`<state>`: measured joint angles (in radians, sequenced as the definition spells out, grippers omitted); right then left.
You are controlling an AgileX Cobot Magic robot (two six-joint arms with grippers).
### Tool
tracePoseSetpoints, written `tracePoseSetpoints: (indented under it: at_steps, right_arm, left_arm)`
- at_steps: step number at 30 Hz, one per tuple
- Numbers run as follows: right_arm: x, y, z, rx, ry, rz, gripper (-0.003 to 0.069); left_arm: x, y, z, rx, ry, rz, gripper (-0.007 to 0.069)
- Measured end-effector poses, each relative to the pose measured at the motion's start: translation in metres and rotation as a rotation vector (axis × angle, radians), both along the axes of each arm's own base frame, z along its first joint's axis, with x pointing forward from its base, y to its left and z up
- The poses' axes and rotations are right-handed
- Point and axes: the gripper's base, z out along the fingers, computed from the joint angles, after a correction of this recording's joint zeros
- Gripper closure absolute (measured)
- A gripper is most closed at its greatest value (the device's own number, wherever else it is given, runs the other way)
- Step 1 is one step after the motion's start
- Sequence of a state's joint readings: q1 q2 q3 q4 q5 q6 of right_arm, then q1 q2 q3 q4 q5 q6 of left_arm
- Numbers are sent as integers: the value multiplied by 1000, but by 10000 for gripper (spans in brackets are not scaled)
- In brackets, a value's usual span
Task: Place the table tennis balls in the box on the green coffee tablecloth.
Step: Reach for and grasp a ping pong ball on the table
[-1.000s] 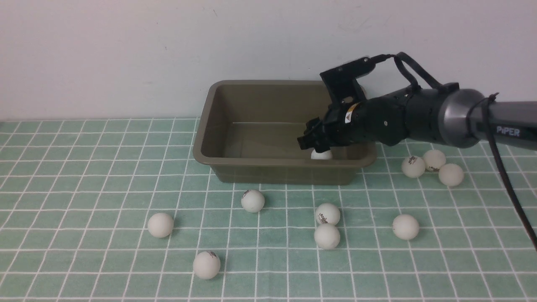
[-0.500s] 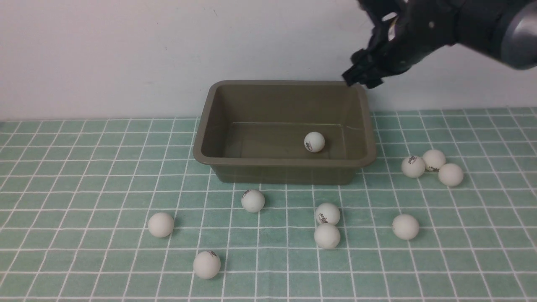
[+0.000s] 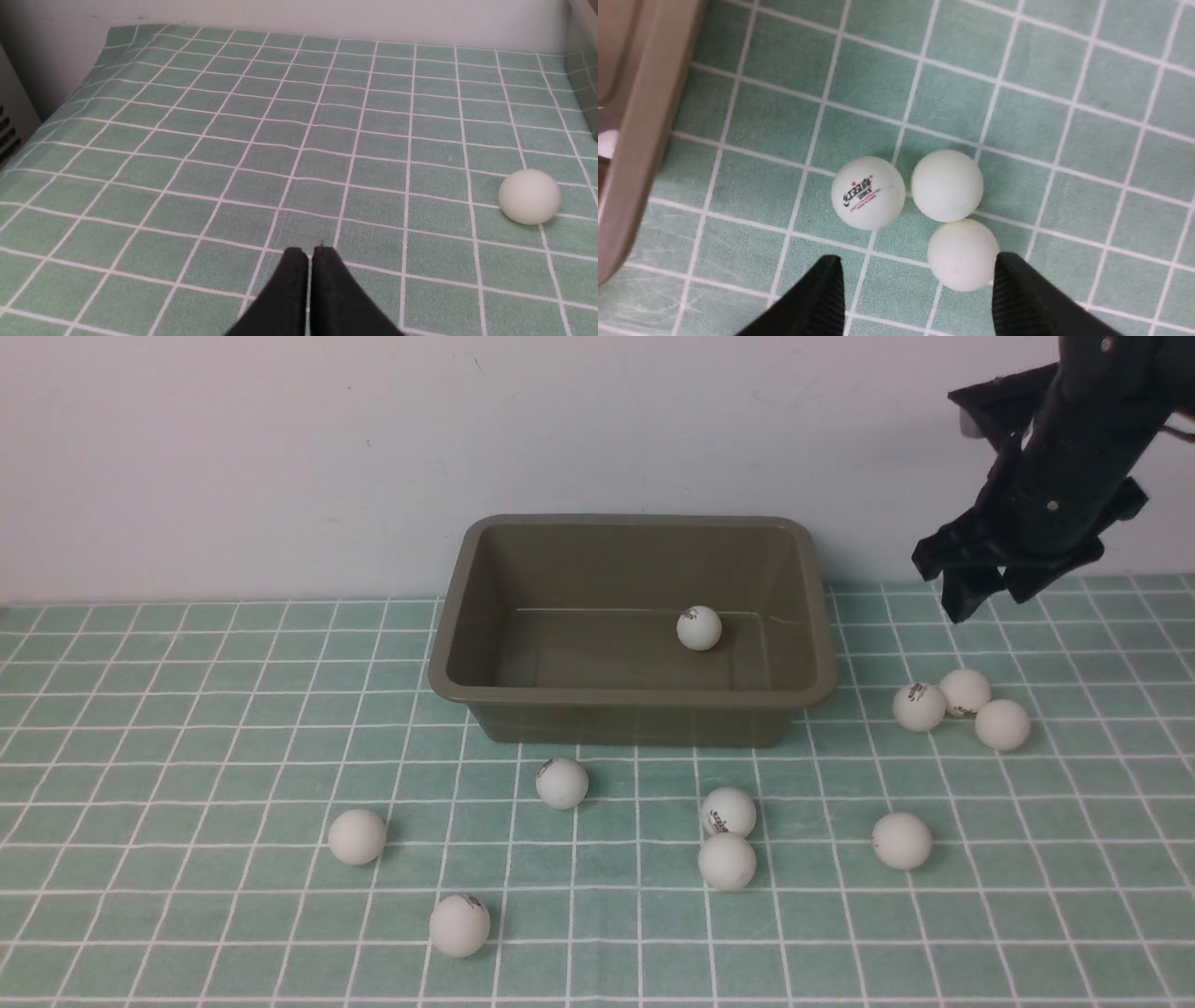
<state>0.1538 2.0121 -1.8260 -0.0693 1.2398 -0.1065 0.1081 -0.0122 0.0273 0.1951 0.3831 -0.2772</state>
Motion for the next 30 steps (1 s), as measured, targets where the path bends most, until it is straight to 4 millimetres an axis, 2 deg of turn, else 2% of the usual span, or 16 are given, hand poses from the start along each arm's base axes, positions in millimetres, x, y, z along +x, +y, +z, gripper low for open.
tracePoseSetpoints:
  at_steps: [3,8,12,15,21,24,30]
  right_arm:
    - [0,-2,-10,3,31,-1,263]
    - [-12,-19,-46,-12,159,-28,263]
    - [-17,-30,-65,-10,193,-49,263]
    - [-14,-35,-70,-2,151,-59,263]
    - [-4,-36,-68,13,36,-54,263]
    - [-3,-36,-71,12,36,-53,263]
    - [2,-35,-102,5,109,-53,263]
  left_arm:
    - [0,0,0,0,0,0,629]
    - [0,0,0,0,0,0,629]
    - [0,0,0,0,0,0,629]
    - [0,0,0,0,0,0,629]
    - [0,0,0,0,0,0,629]
    - [0,0,0,0,0,0,629]
    - [0,0,0,0,0,0,629]
